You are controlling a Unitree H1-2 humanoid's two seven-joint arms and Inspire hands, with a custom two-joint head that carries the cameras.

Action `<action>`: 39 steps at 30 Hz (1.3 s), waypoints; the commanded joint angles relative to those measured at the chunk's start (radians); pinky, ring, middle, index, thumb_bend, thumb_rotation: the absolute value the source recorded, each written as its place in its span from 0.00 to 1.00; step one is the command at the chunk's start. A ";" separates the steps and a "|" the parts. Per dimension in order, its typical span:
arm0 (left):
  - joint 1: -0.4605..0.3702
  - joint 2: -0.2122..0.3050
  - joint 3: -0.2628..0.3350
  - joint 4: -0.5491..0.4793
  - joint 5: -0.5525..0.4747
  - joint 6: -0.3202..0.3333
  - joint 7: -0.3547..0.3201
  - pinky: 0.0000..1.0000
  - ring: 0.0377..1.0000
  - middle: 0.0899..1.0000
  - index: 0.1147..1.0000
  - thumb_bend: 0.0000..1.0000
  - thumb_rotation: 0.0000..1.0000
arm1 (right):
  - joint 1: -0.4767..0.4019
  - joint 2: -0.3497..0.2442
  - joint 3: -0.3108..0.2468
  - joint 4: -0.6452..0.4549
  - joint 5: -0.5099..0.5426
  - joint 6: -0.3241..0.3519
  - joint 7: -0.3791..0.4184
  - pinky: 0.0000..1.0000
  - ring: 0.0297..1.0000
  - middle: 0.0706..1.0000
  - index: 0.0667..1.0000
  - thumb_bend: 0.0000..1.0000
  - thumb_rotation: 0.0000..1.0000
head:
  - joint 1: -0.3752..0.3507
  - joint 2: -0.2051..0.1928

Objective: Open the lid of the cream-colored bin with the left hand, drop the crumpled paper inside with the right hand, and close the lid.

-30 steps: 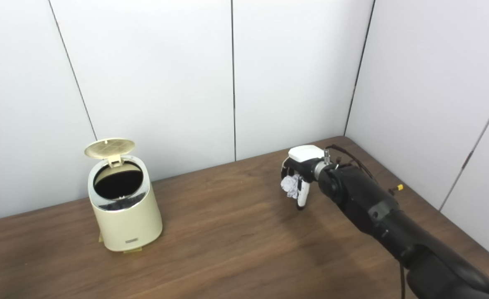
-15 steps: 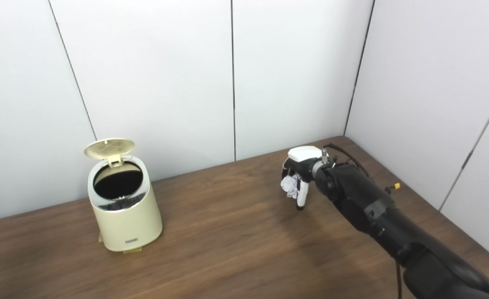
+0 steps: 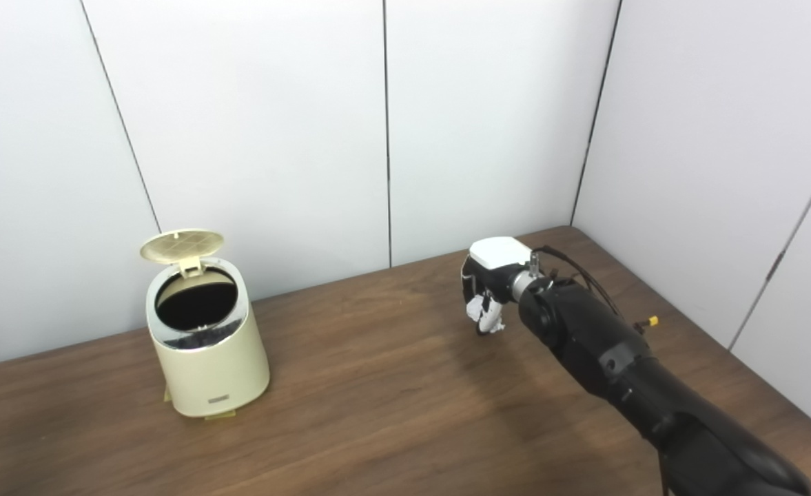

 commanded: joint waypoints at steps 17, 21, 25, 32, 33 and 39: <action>-0.037 0.017 0.007 -0.023 -0.004 -0.027 0.000 0.69 0.78 0.75 0.72 0.06 0.67 | -0.029 -0.010 -0.040 -0.091 -0.024 0.061 -0.017 0.31 0.37 0.37 0.47 0.53 0.00 | -0.004 -0.001; -0.034 0.016 0.001 -0.032 -0.001 -0.017 -0.002 0.72 0.79 0.76 0.74 0.06 0.70 | -0.038 -0.017 -0.042 -0.099 -0.009 0.025 -0.008 0.29 0.35 0.38 0.45 0.53 0.00 | -0.002 0.002; -0.034 0.007 -0.006 -0.028 0.014 -0.024 0.005 0.71 0.79 0.77 0.74 0.05 0.71 | -0.051 -0.021 -0.039 -0.129 -0.004 0.014 0.029 0.50 0.63 0.68 0.45 0.52 0.11 | 0.004 0.001; -0.031 -0.007 -0.016 -0.005 0.034 -0.077 0.006 0.66 0.77 0.75 0.72 0.04 0.71 | -0.078 -0.019 -0.048 -0.230 0.014 -0.014 0.113 0.33 0.37 0.39 0.46 0.53 0.01 | 0.014 0.001; -0.031 -0.010 -0.017 -0.007 0.036 -0.074 0.008 0.66 0.76 0.75 0.72 0.03 0.70 | -0.086 -0.015 -0.049 -0.256 0.021 -0.009 0.136 0.31 0.36 0.38 0.47 0.53 0.00 | 0.017 0.001; -0.030 -0.022 -0.026 -0.013 0.041 -0.069 0.008 0.68 0.78 0.77 0.74 0.05 0.69 | -0.130 0.012 -0.036 -0.372 -0.015 0.049 0.238 0.27 0.35 0.40 0.49 0.52 0.00 | 0.030 0.000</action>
